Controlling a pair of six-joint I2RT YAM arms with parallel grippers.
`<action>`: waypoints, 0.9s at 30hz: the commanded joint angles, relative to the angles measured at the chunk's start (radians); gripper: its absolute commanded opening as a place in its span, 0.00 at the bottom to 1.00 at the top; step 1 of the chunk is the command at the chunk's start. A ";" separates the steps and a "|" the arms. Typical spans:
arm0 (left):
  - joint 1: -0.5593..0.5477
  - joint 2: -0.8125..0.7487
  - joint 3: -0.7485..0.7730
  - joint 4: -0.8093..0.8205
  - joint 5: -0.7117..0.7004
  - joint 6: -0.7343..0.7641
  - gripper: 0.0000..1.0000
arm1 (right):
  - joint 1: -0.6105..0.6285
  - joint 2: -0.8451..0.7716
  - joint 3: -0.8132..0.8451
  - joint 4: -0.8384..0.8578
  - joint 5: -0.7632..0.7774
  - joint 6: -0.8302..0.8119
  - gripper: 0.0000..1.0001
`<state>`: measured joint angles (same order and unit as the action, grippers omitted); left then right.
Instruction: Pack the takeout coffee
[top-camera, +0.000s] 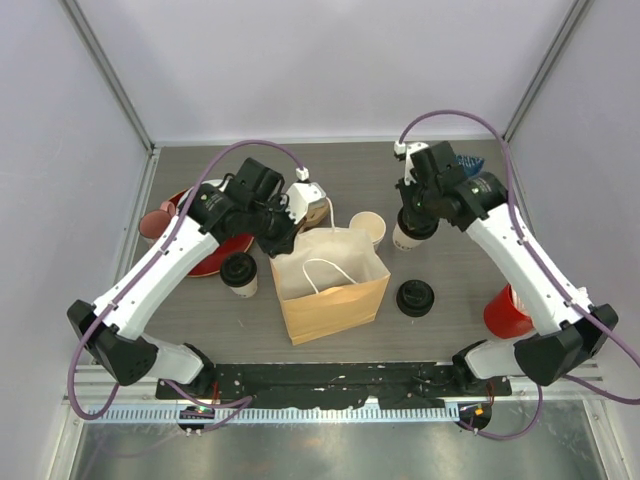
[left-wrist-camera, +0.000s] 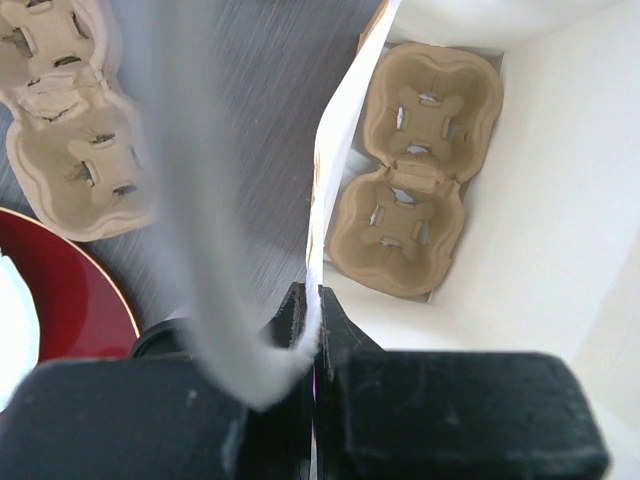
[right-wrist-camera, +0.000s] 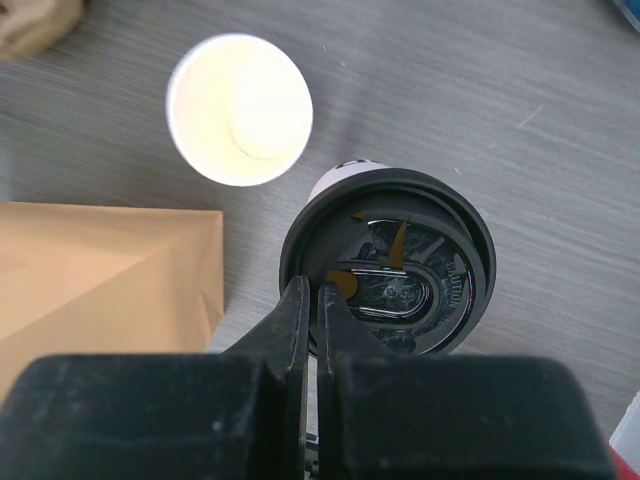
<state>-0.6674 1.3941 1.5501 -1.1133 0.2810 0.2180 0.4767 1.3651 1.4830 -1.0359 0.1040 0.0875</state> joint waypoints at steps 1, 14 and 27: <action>-0.003 0.020 0.027 -0.045 0.017 0.015 0.00 | 0.011 -0.043 0.210 -0.156 -0.056 -0.054 0.01; -0.003 0.065 0.068 -0.069 -0.006 0.021 0.00 | 0.060 -0.118 0.614 -0.224 -0.323 -0.069 0.01; -0.004 0.082 0.088 -0.075 0.000 0.023 0.00 | 0.367 -0.018 0.609 -0.289 -0.380 -0.113 0.01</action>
<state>-0.6674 1.4624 1.6161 -1.1431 0.2798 0.2222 0.7528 1.2873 2.0876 -1.2797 -0.3115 0.0174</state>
